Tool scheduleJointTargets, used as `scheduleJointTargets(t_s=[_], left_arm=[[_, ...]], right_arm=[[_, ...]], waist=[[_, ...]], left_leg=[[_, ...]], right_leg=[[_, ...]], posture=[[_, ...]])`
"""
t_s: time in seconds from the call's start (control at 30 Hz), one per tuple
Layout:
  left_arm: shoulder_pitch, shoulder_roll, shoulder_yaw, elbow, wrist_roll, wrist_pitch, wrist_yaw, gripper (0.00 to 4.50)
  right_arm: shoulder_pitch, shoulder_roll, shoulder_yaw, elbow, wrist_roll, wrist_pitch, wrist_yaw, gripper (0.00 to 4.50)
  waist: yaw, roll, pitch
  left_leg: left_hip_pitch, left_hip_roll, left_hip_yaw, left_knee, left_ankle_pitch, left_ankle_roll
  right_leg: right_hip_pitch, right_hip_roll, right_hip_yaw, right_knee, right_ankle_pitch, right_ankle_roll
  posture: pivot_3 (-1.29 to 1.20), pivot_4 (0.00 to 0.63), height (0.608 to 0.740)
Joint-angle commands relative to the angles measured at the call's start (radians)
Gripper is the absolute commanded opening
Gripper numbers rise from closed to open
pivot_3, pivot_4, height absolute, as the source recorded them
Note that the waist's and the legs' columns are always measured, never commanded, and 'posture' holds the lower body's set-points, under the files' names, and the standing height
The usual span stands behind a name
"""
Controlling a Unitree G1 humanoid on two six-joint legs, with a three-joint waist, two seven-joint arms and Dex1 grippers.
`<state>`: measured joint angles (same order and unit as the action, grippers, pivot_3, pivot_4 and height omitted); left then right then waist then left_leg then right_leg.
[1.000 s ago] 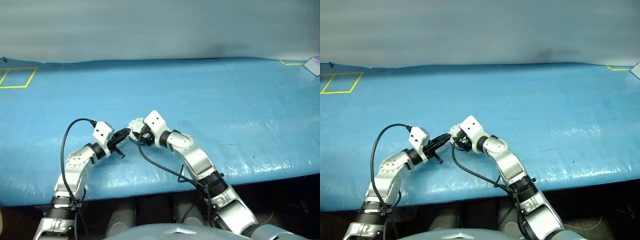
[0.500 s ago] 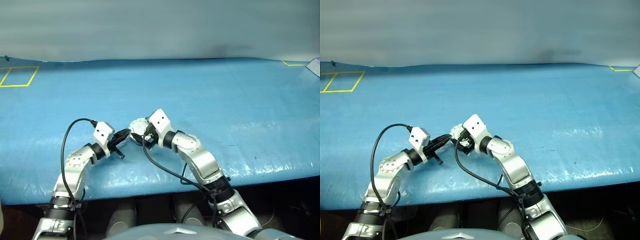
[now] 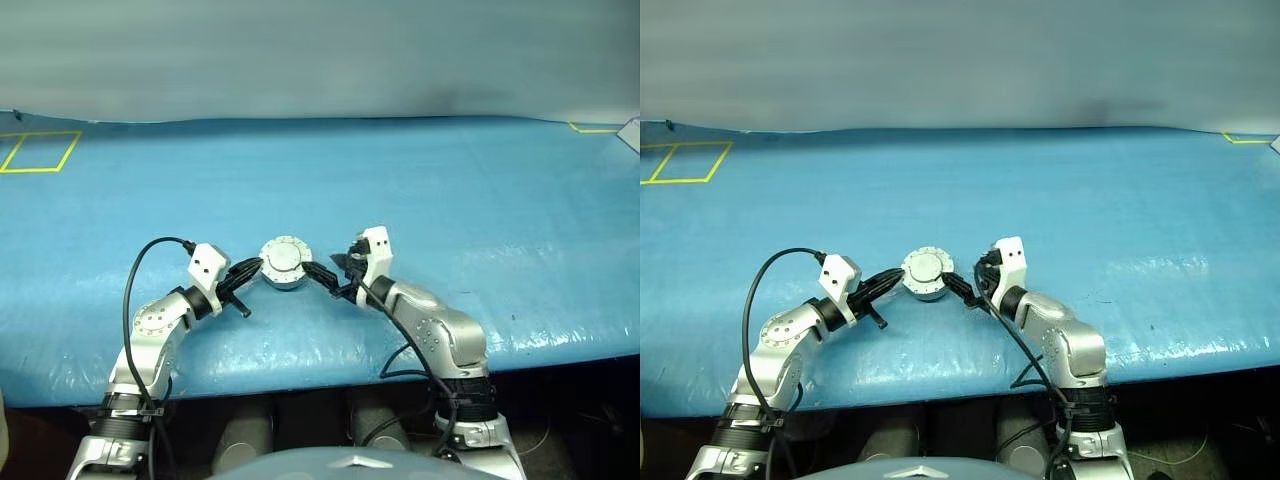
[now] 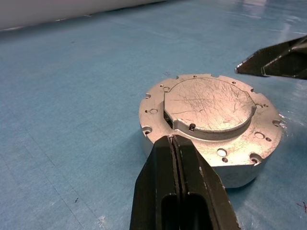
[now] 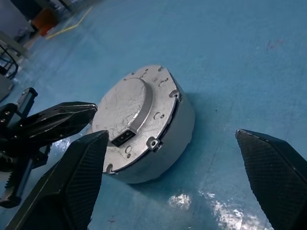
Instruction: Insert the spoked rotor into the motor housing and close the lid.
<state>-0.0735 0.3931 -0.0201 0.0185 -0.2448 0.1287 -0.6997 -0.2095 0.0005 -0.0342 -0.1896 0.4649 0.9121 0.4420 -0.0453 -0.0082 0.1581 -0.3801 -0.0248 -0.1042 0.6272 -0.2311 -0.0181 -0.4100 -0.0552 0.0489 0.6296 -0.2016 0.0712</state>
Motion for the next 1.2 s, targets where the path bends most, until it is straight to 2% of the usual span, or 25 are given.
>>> scheduleJointTargets(t_s=[0.03,0.47,0.9,0.93,0.97,1.03,1.2], left_arm=[[0.007,-0.003,-0.010,-0.005,0.006,-0.005,-0.004,0.00],[0.009,0.003,-0.004,-0.007,0.013,-0.017,0.005,0.00],[0.011,0.007,0.001,-0.014,0.017,-0.017,0.007,0.00],[0.011,0.008,0.001,-0.013,0.018,-0.017,0.007,0.00],[0.010,0.008,0.000,-0.012,0.019,-0.018,0.008,0.00],[0.007,0.007,-0.001,-0.011,0.020,-0.018,0.008,0.00],[0.005,0.007,-0.002,-0.009,0.020,-0.019,0.007,0.00]], right_arm=[[-0.013,0.039,-0.063,0.002,0.122,0.068,-0.004,4.47],[-0.077,0.110,-0.163,0.240,0.273,0.119,-0.054,4.47],[-0.099,0.154,-0.179,0.294,0.328,0.086,-0.082,4.47],[-0.098,0.152,-0.178,0.291,0.333,0.086,-0.083,4.10],[-0.096,0.151,-0.177,0.288,0.338,0.087,-0.082,3.96],[-0.091,0.148,-0.172,0.281,0.344,0.089,-0.078,3.35],[-0.082,0.145,-0.146,0.261,0.332,0.089,-0.085,1.66]], waist=[[0.000,0.000,0.000],[-0.004,0.000,0.000],[-0.013,0.000,0.000],[-0.013,0.000,0.000],[-0.013,0.000,0.000],[-0.013,0.000,0.000],[-0.015,0.000,0.000]], left_leg=[[0.000,0.000,0.000,0.000,0.000,0.000],[0.000,0.000,0.000,0.000,0.000,0.000],[0.000,0.000,0.000,0.000,0.000,0.000],[0.000,0.000,0.000,0.000,0.000,0.000],[0.000,0.000,0.000,0.000,0.000,0.000],[0.000,0.000,0.000,0.000,0.000,0.000],[-0.001,0.000,0.000,-0.001,0.000,0.000]], right_leg=[[0.000,0.000,0.000,0.000,0.000,0.000],[0.000,0.000,0.000,0.000,0.000,0.000],[0.000,0.000,0.000,0.000,0.001,0.002],[0.000,0.000,0.000,0.000,0.001,0.002],[0.000,0.000,0.000,0.000,0.001,0.003],[0.000,0.000,0.000,0.000,0.001,0.003],[-0.001,0.000,0.000,0.000,0.002,0.003]], posture=[[0.00,0.150,0.740],[0.00,0.150,0.740],[0.00,0.150,0.740],[0.00,0.150,0.740],[0.00,0.150,0.740],[0.00,0.150,0.740],[0.00,0.150,0.740]])
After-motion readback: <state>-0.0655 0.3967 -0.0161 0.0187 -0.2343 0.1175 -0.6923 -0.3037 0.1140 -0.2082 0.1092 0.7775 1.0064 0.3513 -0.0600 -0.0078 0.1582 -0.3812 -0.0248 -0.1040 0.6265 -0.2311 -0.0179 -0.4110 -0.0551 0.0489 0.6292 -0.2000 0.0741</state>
